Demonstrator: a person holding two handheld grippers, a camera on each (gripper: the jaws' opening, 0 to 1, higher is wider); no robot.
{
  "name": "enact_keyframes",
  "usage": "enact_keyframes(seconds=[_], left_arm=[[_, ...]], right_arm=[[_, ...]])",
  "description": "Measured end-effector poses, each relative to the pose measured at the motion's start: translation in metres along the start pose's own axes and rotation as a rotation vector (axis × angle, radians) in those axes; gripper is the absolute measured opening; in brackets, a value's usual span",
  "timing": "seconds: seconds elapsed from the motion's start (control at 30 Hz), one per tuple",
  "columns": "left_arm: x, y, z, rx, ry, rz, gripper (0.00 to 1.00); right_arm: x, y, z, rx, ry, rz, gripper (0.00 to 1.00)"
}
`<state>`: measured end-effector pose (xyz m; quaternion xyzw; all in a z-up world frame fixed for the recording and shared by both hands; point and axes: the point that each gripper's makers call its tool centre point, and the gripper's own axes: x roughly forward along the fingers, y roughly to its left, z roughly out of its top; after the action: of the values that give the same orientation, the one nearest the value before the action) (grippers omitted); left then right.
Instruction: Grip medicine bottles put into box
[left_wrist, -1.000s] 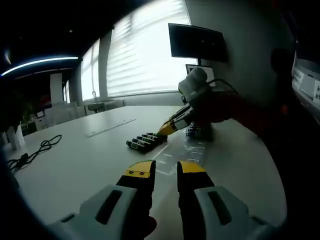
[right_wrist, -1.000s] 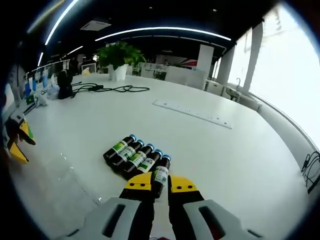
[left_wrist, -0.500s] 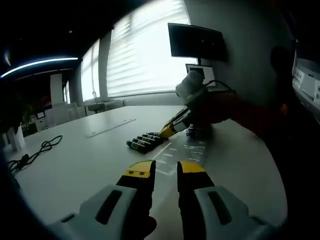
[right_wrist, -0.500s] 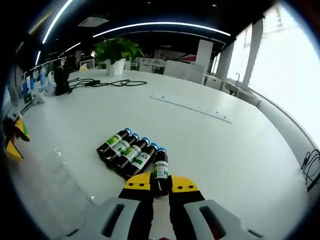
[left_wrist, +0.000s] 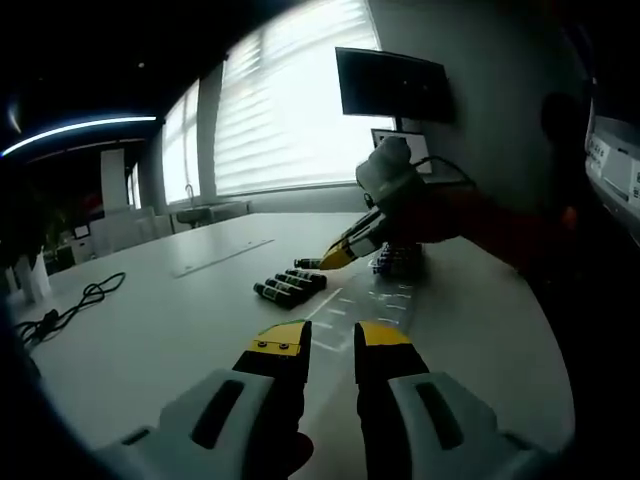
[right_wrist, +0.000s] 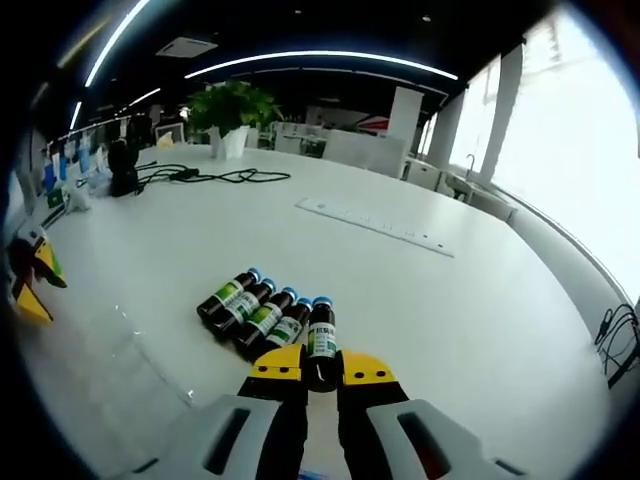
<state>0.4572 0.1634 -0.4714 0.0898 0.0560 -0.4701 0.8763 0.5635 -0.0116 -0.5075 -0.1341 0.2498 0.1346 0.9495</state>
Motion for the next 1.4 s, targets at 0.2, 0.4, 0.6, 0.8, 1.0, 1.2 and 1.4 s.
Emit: enact_keyframes(seconds=[0.2, 0.4, 0.6, 0.8, 1.0, 1.2, 1.4], left_arm=[[0.0, 0.0, 0.0, 0.003, -0.001, 0.001, 0.12], [0.0, -0.001, 0.001, 0.003, -0.001, -0.002, 0.12], [0.0, -0.001, 0.0, 0.002, -0.001, -0.003, 0.12], [0.0, -0.001, 0.0, 0.002, 0.001, -0.003, 0.12], [0.0, -0.001, 0.0, 0.002, 0.001, -0.003, 0.12], [0.0, -0.001, 0.0, 0.002, 0.0, -0.003, 0.12], [0.0, -0.002, 0.0, 0.002, 0.0, -0.005, 0.12]], right_arm=[[-0.006, 0.001, 0.005, 0.012, -0.027, 0.0, 0.07], [-0.007, -0.002, 0.001, 0.021, -0.02, -0.007, 0.07], [-0.008, -0.002, 0.0, 0.03, -0.02, -0.008, 0.07], [-0.008, -0.001, -0.002, 0.032, -0.017, -0.008, 0.07], [-0.004, -0.001, -0.007, 0.029, 0.001, -0.002, 0.07], [-0.005, 0.0, -0.007, 0.035, -0.001, -0.002, 0.07], [-0.006, -0.001, -0.006, 0.033, -0.003, -0.004, 0.07]])
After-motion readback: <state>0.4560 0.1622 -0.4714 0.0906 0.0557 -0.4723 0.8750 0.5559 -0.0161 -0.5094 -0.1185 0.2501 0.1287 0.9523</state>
